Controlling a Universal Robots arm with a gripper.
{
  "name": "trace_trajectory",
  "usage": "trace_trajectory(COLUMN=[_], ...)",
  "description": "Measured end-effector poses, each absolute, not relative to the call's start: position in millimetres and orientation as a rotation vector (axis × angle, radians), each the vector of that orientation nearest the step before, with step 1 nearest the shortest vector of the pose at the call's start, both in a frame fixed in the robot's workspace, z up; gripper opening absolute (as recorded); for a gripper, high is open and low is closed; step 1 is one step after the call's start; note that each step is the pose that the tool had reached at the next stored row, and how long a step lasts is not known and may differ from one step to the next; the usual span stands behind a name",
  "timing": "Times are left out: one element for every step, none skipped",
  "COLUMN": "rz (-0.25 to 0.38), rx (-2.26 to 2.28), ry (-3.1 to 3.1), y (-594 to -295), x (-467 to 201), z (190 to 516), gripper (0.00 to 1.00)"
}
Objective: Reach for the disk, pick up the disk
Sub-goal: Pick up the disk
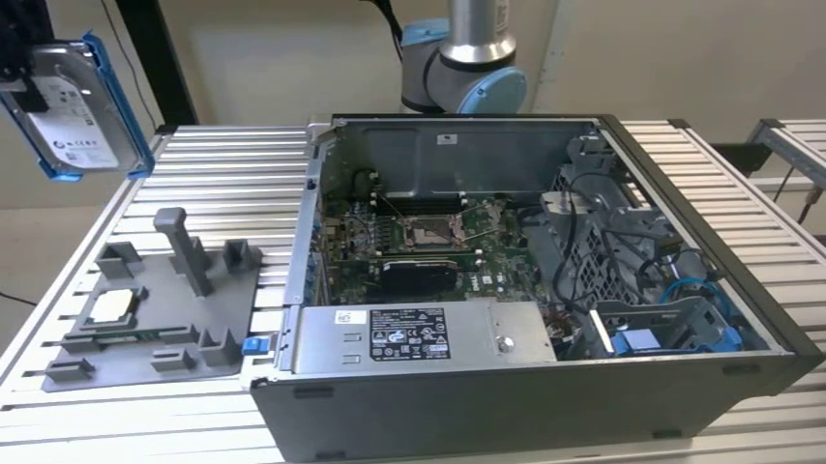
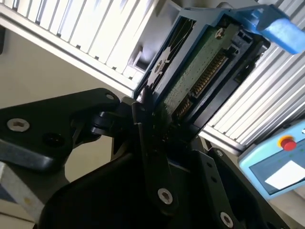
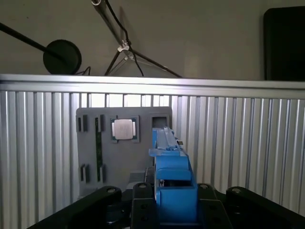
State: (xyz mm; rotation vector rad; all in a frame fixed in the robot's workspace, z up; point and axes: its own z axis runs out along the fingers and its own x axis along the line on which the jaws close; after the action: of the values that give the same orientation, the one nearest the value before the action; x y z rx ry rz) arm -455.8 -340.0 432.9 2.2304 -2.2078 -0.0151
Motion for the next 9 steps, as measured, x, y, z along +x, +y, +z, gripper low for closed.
trace_trajectory(rz=[-0.015, -0.015, -0.015, -0.015, -0.015, -0.015, -0.015, -0.015, -0.015], rx=[2.231, 2.231, 2.23, 2.23, 2.23, 2.23, 2.23, 2.231, 2.231], ry=[-2.208, -2.208, -2.208, -2.208, -2.208, -2.208, -2.208, -2.208, -2.208], y=[-340.0, -340.0, -340.0, -340.0, -340.0, -340.0, -340.0, -340.0, -340.0], x=[-455.8, -455.8, -455.8, -455.8, -455.8, -455.8, -455.8, -455.9, -455.9], z=[436.3, 439.8, 443.3, 446.5, 449.7, 453.0, 456.2, 459.6, 462.7], gripper=[0.0, 0.0, 0.0, 0.0, 0.0, 0.0, 0.0, 0.0, 0.0])
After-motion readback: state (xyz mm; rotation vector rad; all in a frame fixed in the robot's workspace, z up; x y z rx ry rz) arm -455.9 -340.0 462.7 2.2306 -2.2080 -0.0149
